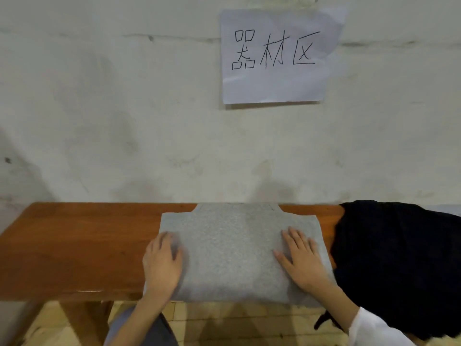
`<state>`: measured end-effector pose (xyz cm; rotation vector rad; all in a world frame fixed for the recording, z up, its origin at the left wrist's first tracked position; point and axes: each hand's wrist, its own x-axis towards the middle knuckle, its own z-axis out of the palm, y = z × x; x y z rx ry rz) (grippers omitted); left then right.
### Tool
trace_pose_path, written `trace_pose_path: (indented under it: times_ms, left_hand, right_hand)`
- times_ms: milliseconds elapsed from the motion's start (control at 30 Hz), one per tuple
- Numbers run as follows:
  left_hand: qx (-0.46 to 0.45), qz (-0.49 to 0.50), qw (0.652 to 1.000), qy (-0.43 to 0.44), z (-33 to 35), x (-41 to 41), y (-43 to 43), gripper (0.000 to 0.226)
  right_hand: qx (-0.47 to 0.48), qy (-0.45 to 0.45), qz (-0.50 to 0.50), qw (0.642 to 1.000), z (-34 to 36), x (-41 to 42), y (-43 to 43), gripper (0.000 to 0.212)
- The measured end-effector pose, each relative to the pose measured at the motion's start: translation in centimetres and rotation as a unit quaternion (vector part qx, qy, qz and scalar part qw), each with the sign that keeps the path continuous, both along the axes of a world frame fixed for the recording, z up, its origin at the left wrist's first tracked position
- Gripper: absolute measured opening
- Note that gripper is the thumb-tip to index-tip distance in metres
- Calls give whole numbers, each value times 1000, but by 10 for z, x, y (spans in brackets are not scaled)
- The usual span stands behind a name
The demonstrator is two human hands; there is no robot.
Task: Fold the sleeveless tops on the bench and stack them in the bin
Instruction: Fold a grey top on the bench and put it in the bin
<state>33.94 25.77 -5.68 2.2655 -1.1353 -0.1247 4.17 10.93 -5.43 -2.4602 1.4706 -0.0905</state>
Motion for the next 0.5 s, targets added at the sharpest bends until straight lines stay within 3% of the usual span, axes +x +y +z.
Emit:
trace_pose_path:
  times_ms: [100,167,200,333,400,500]
  left_hand:
    - [57,137,989,5,15,2,30,34]
    - [86,149,984,46,17,2,45,24]
    - [99,141,983,59,16,2,54,21]
    - [143,89,978,123,13,3,66,25]
    - [94,68,974,195,19,0,68,21]
    - [-56,93,962,250,38,-9,75,13]
  right_hand:
    - [-12,-150,-69,986,10,-3,27,39]
    - [-26,-234,-120,965,13,-4,54,11]
    - [-14,-264,-141,954,14,-4,72,9]
    - [99,-321,-254,907,1,-10,115,36]
    - [206,-366,-354,835,1,-11,123,50]
    - [395,-478,-458,637,10,-12,124,60]
